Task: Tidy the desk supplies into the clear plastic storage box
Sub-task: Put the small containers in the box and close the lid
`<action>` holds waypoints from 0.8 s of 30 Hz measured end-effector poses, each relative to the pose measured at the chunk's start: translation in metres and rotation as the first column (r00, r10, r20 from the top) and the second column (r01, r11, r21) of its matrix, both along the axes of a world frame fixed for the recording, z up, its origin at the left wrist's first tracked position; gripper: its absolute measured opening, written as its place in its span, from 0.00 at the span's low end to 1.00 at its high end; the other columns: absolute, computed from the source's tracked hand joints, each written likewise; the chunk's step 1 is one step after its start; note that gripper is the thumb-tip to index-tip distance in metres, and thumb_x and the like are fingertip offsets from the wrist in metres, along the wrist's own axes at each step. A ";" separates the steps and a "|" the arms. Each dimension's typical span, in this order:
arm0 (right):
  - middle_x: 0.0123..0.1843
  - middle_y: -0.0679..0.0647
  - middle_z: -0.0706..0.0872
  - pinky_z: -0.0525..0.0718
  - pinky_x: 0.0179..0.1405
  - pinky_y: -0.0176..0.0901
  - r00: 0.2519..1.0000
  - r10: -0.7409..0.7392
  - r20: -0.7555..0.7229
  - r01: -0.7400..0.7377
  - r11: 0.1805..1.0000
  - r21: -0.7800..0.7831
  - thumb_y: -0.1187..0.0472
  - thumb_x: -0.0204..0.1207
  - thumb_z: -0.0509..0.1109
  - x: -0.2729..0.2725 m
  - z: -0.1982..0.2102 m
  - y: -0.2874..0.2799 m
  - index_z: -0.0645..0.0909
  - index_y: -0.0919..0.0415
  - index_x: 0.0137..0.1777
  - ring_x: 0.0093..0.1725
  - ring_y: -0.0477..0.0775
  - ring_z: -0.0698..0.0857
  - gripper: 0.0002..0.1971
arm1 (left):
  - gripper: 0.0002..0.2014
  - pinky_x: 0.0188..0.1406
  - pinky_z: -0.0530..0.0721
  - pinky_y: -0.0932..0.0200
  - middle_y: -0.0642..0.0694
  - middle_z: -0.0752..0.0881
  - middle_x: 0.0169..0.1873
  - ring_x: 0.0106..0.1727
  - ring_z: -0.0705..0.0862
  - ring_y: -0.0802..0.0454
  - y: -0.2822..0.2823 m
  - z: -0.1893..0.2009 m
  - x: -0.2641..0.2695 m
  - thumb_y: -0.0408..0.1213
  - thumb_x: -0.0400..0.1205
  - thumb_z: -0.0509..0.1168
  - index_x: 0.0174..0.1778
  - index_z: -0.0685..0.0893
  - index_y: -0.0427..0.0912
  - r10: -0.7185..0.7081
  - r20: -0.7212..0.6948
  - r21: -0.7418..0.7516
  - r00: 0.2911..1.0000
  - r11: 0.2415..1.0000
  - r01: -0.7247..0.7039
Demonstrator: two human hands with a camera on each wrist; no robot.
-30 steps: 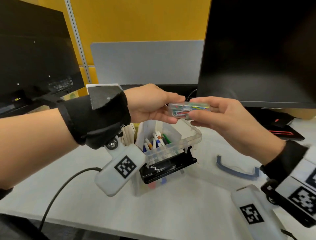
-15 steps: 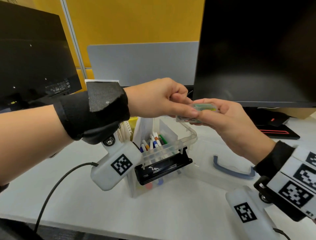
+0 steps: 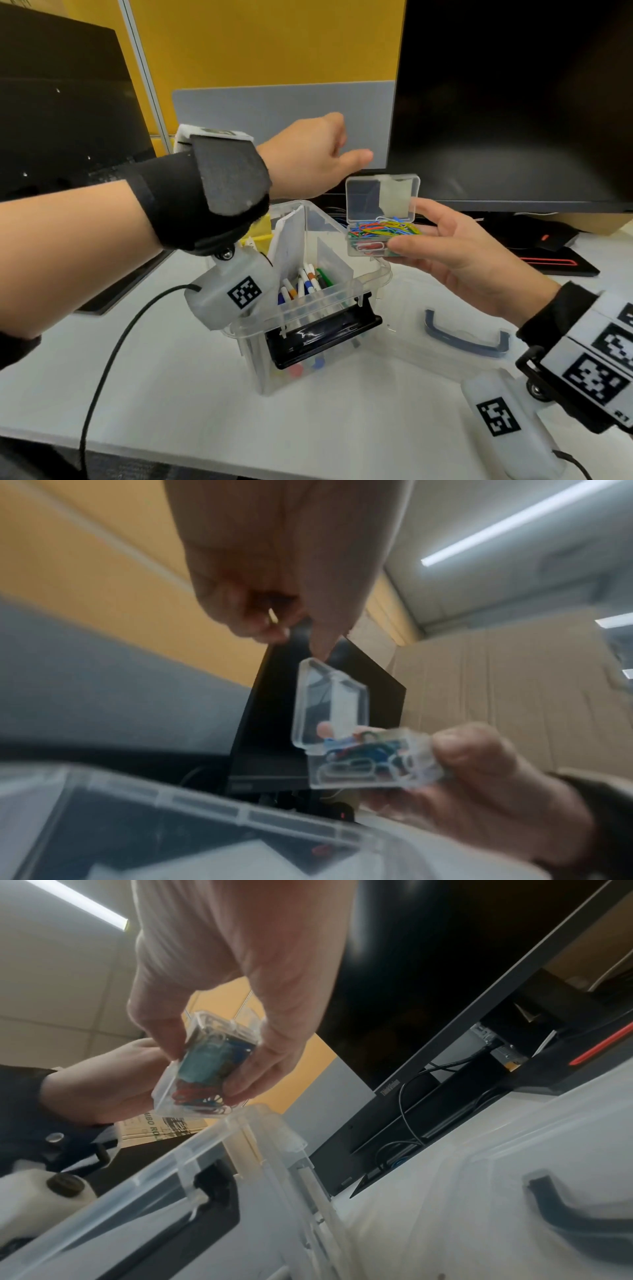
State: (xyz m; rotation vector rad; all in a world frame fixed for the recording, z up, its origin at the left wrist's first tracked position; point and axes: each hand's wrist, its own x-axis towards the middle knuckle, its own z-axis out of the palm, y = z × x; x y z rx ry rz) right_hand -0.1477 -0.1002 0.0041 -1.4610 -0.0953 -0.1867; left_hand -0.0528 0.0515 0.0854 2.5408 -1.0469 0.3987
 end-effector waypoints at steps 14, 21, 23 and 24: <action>0.56 0.64 0.89 0.87 0.52 0.36 1.000 0.011 -0.026 -0.011 1.000 -0.015 0.65 0.63 0.72 0.001 -0.001 -0.005 0.78 0.69 0.64 0.56 0.56 0.89 0.26 | 0.09 0.16 0.58 0.71 0.53 0.69 0.18 0.19 0.62 0.57 -0.009 0.006 -0.027 0.31 0.68 0.53 0.29 0.78 0.43 -0.313 -0.755 -0.001 0.576 0.879 0.477; 0.56 0.65 0.89 0.84 0.60 0.42 0.999 -0.001 -0.038 -0.001 0.999 -0.047 0.70 0.58 0.73 0.001 -0.003 -0.008 0.79 0.69 0.62 0.56 0.57 0.88 0.28 | 0.16 0.21 0.70 0.73 0.54 0.81 0.32 0.28 0.71 0.57 -0.014 0.005 -0.019 0.28 0.84 0.54 0.55 0.86 0.43 -0.291 -0.478 0.159 0.829 0.899 0.408; 0.56 0.63 0.89 0.84 0.59 0.41 0.999 0.002 -0.043 -0.004 0.999 -0.044 0.70 0.58 0.73 0.001 -0.003 -0.009 0.78 0.68 0.63 0.56 0.57 0.88 0.28 | 0.16 0.29 0.73 0.72 0.57 0.85 0.36 0.31 0.72 0.57 -0.013 0.004 -0.018 0.32 0.85 0.56 0.61 0.85 0.48 -0.305 -0.417 0.169 0.856 0.899 0.403; 0.56 0.63 0.89 0.85 0.59 0.41 0.999 0.001 -0.044 -0.003 0.999 -0.040 0.71 0.58 0.73 0.001 -0.003 -0.009 0.78 0.68 0.63 0.56 0.57 0.88 0.28 | 0.15 0.34 0.74 0.68 0.57 0.87 0.39 0.33 0.73 0.55 -0.013 0.003 -0.018 0.34 0.84 0.57 0.62 0.85 0.51 -0.303 -0.394 0.179 0.868 0.901 0.396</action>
